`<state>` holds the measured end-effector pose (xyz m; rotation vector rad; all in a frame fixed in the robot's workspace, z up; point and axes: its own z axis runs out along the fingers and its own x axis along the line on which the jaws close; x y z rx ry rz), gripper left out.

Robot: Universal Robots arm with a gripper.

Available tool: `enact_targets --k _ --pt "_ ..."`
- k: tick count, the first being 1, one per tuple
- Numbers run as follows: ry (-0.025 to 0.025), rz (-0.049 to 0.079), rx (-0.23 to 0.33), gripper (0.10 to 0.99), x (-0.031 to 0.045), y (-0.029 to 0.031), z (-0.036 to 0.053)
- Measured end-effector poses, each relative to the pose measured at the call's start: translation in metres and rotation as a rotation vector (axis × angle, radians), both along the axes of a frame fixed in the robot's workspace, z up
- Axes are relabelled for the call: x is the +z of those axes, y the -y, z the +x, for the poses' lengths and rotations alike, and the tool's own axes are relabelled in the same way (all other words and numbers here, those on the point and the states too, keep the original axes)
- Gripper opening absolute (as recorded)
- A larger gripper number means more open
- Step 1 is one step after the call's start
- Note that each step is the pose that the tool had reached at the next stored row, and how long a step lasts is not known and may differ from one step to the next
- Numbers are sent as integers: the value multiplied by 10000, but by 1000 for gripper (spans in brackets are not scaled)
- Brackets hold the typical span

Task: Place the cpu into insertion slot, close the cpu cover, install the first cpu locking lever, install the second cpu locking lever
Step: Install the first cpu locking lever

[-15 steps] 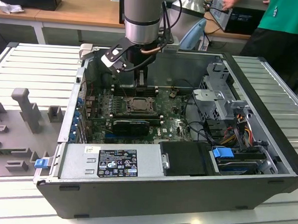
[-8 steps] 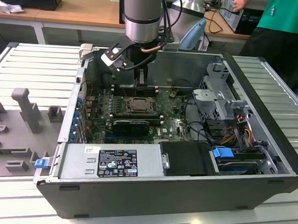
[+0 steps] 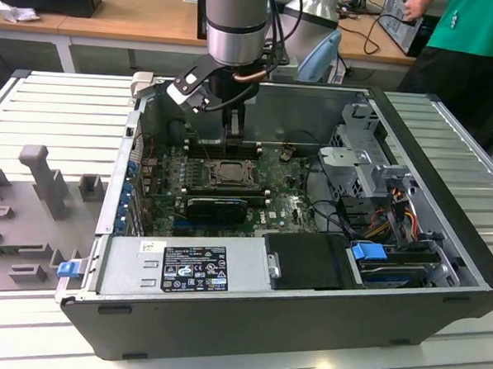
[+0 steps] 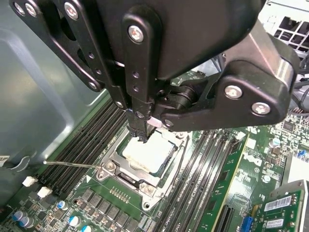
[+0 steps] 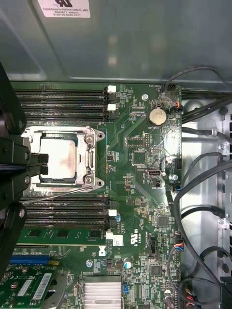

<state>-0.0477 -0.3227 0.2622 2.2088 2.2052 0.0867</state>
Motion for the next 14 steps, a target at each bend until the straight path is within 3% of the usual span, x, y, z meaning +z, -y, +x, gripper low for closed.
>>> enact_targets --k 5,11,14 --pt "1 0 104 106 46 0 0" --pt "0 0 226 106 221 0 0" --pt "1 1 770 106 220 0 0"
